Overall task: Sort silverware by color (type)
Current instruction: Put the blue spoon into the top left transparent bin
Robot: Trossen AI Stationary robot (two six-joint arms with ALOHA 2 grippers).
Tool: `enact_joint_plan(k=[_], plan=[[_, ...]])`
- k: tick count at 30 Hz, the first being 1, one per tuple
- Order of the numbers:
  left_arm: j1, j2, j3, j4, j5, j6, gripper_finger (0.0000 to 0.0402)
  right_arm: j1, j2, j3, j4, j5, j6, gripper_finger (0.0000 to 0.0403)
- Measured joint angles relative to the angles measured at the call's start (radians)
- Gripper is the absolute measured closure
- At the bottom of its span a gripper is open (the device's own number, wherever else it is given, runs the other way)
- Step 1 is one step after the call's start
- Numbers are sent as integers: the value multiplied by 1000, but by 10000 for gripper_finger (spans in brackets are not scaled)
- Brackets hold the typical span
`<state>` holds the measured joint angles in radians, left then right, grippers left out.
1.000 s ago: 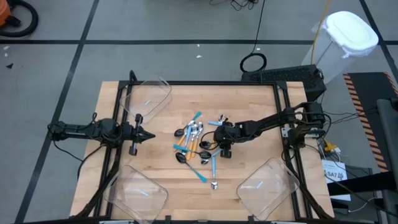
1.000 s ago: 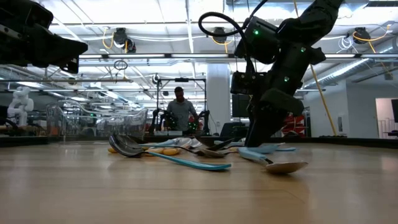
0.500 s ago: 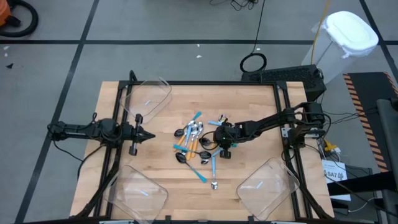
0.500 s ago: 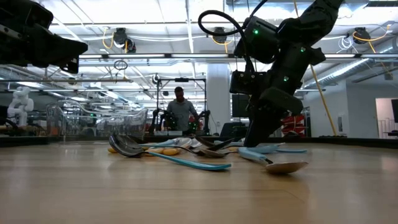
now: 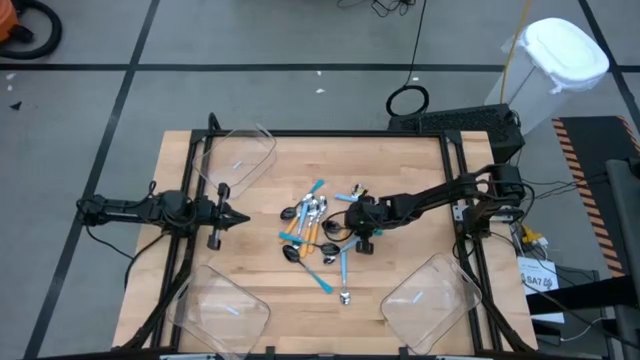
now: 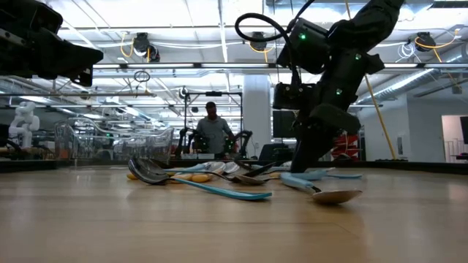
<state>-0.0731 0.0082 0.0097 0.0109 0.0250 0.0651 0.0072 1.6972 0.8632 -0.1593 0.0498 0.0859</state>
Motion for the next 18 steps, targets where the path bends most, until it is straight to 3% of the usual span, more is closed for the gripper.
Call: enact_joint_plan(k=[10,18], plan=[[0,0,0,0,0,0,394,22,-12,64,-32,-1,26,391],[0,0,0,6,-26,5,394,84,-15,258,-131,17,138,392]])
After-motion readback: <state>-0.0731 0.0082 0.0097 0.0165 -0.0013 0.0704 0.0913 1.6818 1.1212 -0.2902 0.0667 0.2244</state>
